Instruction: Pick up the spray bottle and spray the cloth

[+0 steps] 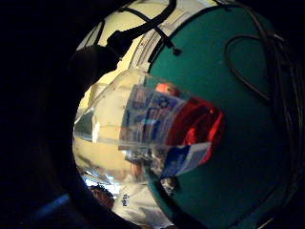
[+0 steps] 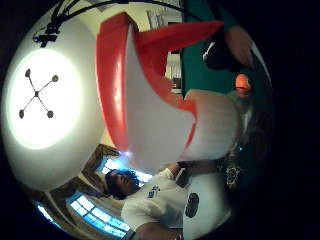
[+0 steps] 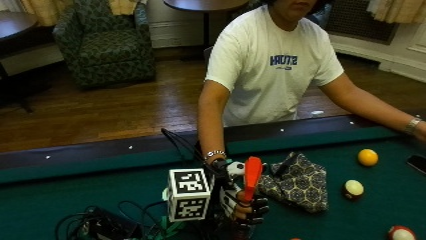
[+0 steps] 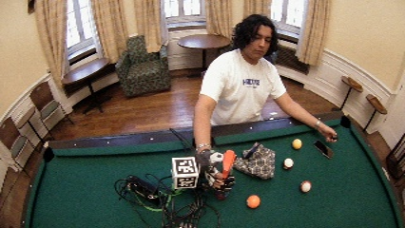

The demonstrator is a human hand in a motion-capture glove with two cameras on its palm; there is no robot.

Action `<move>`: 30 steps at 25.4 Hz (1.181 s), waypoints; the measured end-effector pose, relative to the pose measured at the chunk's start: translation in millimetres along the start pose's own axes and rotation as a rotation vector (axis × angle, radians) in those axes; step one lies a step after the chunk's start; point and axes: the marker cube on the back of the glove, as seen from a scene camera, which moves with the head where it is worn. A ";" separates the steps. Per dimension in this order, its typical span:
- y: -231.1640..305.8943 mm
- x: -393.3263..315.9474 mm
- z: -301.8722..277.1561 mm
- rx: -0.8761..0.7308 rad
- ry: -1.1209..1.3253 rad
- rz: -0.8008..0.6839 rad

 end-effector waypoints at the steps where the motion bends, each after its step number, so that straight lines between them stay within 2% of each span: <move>1: -1.2 -1.1 1.6 0.002 0.012 -0.012; 5: -5.9 -5.3 7.2 0.024 0.014 -0.053; 15: -12.8 -7.0 15.2 0.124 -0.187 -0.086; 30: -19.5 -10.3 40.1 0.145 -0.215 -0.096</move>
